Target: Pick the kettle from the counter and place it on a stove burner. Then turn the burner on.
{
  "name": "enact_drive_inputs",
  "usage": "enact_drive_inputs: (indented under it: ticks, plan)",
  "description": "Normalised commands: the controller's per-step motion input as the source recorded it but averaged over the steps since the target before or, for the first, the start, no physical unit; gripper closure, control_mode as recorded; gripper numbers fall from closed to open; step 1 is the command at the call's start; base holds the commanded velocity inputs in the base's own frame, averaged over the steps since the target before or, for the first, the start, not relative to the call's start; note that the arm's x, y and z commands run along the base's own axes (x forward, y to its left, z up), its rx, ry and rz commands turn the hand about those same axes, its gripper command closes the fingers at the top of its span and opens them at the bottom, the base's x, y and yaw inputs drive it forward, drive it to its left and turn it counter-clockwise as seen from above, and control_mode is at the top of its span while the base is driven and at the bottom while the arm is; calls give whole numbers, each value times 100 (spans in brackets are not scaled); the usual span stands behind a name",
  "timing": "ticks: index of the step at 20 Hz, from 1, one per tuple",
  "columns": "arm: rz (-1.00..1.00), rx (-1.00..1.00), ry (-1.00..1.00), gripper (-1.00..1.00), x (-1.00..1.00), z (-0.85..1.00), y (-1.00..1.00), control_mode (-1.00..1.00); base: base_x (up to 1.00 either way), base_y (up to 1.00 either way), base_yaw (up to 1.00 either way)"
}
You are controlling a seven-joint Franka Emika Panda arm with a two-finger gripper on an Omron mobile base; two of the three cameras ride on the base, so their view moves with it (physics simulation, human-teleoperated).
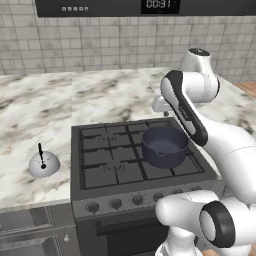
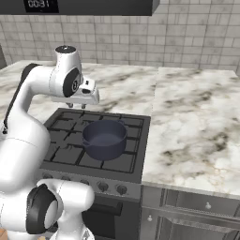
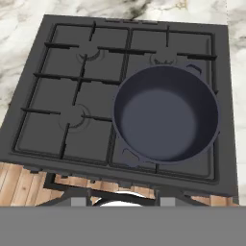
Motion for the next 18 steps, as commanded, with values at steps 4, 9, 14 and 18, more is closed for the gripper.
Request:
enact_drive_inputs:
  ticks: [4, 9, 14, 18]
  plan:
    - [0, 0, 0, -100, -10, -2, 0, -100, 0, 0, 0]
    - [0, 0, 0, -100, -30, 0, 10, -100, 0, 0, 0]
    - [0, 0, 0, -100, -30, 0, 27, -100, 0, 0, 0]
    - [0, 0, 0, -100, -21, 0, 43, -100, 0, 0, 0]
